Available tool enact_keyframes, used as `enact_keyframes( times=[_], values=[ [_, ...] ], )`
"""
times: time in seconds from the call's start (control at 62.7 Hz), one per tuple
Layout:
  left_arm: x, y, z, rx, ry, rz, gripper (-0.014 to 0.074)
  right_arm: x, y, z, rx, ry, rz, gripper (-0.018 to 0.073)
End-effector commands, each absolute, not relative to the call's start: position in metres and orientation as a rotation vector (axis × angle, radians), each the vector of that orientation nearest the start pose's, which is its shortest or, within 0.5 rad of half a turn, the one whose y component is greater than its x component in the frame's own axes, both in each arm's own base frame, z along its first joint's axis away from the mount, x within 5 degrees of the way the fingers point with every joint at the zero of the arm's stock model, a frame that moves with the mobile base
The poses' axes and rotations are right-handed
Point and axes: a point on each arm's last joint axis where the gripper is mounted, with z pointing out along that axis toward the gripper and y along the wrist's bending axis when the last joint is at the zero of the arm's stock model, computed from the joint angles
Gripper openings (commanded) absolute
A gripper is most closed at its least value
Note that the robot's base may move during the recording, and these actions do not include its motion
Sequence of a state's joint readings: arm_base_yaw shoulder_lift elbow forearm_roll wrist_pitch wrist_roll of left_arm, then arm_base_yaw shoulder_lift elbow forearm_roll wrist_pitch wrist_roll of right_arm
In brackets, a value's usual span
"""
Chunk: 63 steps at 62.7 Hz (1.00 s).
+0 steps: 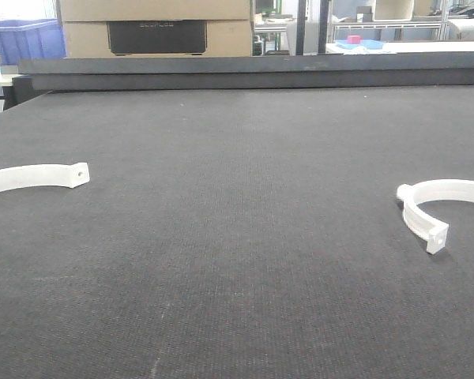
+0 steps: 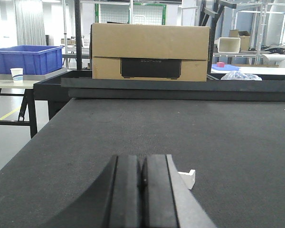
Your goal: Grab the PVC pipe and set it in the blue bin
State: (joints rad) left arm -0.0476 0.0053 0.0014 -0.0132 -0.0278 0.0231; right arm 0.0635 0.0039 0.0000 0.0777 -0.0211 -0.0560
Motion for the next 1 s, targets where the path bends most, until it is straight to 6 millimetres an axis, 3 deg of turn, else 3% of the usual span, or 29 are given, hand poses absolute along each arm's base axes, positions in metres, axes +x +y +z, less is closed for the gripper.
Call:
enact_keyframes(
  times=[0.0, 0.606, 0.749, 0.877, 0.988],
  values=[
    [0.056, -0.002, 0.217, 0.032, 1.44, -0.032, -0.0111, 0.056, 0.003, 0.217, -0.027, 1.446, 0.061, -0.0156],
    [0.055, -0.002, 0.22, 0.028, 1.407, -0.035, -0.0111, 0.055, 0.003, 0.22, -0.024, 1.409, 0.06, -0.0156],
    [0.053, 0.0, 0.231, -0.066, 1.296, -0.115, -0.0111, 0.053, 0.002, 0.229, -0.016, 1.307, 0.057, -0.0156],
    [0.047, 0.0, 0.257, -0.088, 1.241, -0.148, -0.0111, 0.051, 0.001, 0.237, -0.009, 1.214, 0.053, -0.0156],
    [0.036, -0.001, 0.288, -0.051, 1.204, -0.131, -0.0111, 0.042, 0.001, 0.268, -0.008, 1.137, 0.057, -0.0156]
  ],
)
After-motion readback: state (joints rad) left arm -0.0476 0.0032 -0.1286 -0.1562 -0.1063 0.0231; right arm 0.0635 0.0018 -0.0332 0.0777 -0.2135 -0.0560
